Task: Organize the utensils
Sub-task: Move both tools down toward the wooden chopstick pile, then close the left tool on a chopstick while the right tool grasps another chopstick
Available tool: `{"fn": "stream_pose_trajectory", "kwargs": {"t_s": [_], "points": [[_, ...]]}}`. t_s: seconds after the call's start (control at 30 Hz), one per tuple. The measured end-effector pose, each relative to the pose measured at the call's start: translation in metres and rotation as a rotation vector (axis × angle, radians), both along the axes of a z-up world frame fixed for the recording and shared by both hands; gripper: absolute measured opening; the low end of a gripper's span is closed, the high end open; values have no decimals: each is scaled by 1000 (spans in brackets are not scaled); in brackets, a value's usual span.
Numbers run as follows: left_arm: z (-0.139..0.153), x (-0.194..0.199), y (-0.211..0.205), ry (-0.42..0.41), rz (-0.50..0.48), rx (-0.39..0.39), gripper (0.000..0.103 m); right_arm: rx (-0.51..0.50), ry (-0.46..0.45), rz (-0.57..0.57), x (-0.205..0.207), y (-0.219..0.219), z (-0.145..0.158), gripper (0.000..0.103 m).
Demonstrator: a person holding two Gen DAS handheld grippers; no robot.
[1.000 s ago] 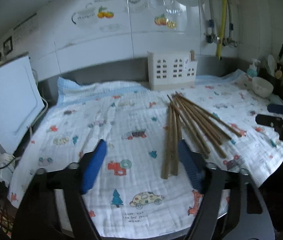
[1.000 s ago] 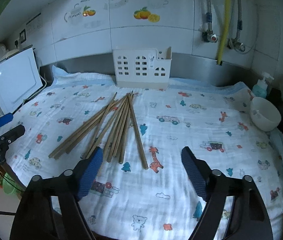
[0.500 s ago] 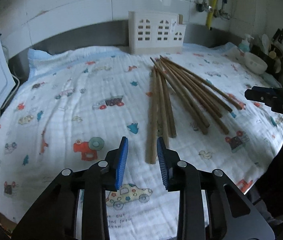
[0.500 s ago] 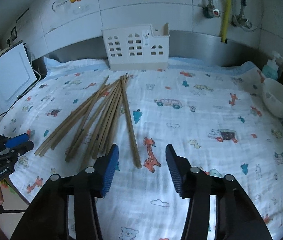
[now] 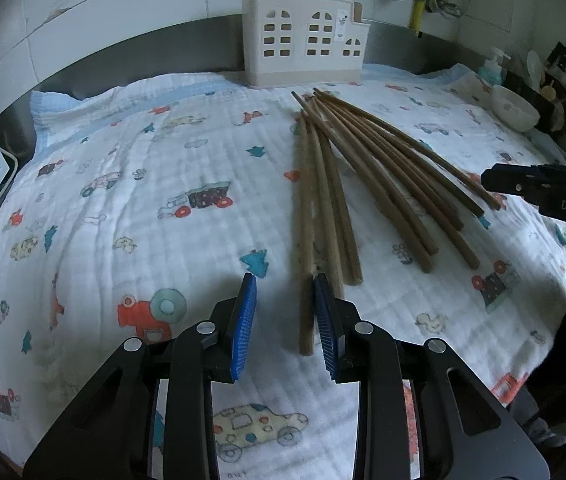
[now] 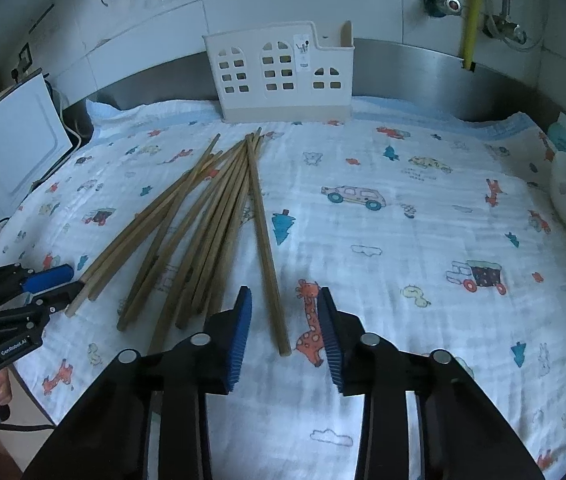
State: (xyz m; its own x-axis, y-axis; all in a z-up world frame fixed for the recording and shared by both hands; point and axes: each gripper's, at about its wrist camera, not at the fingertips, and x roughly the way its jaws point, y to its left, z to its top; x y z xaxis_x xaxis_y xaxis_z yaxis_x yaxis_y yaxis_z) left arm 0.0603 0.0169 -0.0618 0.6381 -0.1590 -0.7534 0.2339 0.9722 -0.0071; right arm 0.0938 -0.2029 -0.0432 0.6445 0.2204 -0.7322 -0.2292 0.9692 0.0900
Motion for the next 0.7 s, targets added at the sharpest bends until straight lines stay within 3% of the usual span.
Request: {"fn": "stream_pose_trajectory", "kwargs": {"t_s": [0.43,0.57,0.7], "points": [[-1,6,-8,-25,6,4,25,-24,27,32,23,15,-14,20],[-1,9,-10,-29,1,15,25,-38,17,24,25,15,-14,10],[0,10,-9,-26,8,6,17,-23,8,24,20,12,-10,8]]}}
